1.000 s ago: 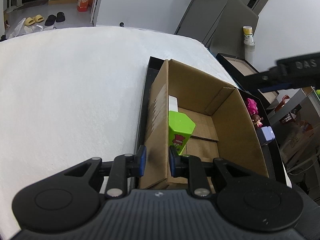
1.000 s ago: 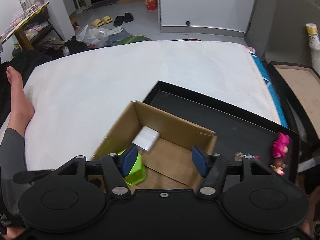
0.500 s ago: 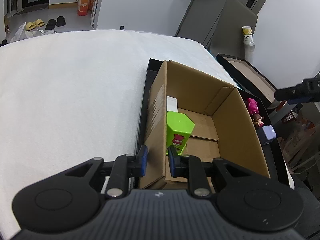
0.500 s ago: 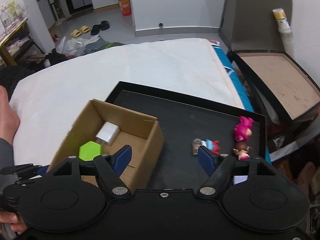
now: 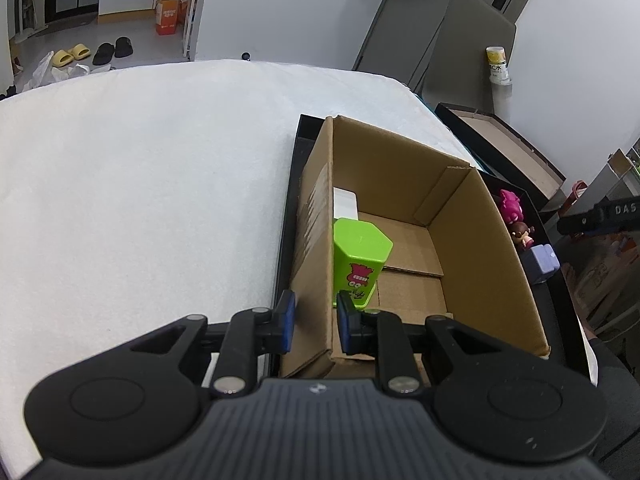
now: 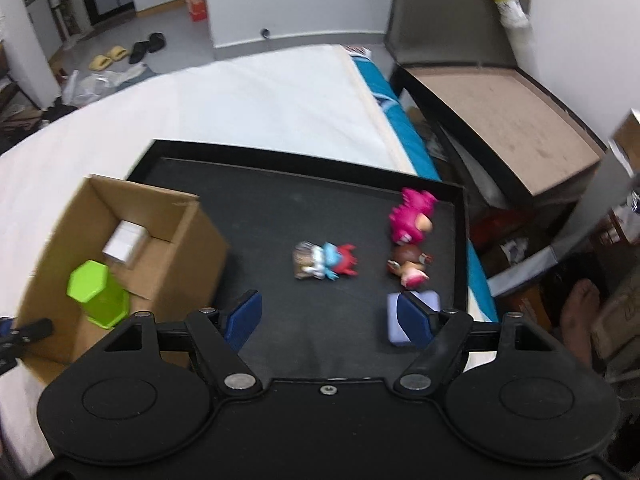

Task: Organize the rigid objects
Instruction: 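Move the right gripper to the lavender block and grasp it, then carry the lavender block into the box and open the right gripper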

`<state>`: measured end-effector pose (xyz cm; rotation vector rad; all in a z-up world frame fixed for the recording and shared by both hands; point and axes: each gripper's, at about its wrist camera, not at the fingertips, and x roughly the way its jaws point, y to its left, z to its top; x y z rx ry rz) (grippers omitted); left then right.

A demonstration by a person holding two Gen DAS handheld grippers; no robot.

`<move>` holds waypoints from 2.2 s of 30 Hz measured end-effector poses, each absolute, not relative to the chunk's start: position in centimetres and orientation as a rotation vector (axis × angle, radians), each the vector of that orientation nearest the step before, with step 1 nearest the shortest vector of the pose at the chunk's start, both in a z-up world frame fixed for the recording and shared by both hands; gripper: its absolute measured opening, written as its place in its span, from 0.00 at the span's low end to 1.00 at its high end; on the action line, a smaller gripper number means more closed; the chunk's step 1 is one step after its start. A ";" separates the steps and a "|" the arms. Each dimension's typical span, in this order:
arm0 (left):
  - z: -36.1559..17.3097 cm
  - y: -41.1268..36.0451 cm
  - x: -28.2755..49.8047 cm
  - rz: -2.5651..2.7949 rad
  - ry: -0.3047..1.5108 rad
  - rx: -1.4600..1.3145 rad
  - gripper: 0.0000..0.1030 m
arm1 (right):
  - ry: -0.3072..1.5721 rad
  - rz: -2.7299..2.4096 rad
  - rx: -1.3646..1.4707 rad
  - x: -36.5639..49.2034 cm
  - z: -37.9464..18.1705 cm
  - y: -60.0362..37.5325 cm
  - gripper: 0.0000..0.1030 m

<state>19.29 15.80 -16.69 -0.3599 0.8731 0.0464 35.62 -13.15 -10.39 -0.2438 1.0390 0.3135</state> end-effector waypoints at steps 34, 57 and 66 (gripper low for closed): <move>-17.9 15.4 20.3 0.065 0.909 -0.353 0.20 | 0.989 0.070 -0.524 39.2 -20.1 -15.6 0.47; -17.9 15.8 20.4 0.058 0.909 -0.371 0.20 | 1.025 0.214 -0.372 37.0 -14.9 -13.4 0.44; -18.0 15.9 20.3 0.056 0.908 -0.380 0.20 | 0.952 0.301 -0.315 35.8 -10.8 -10.8 0.44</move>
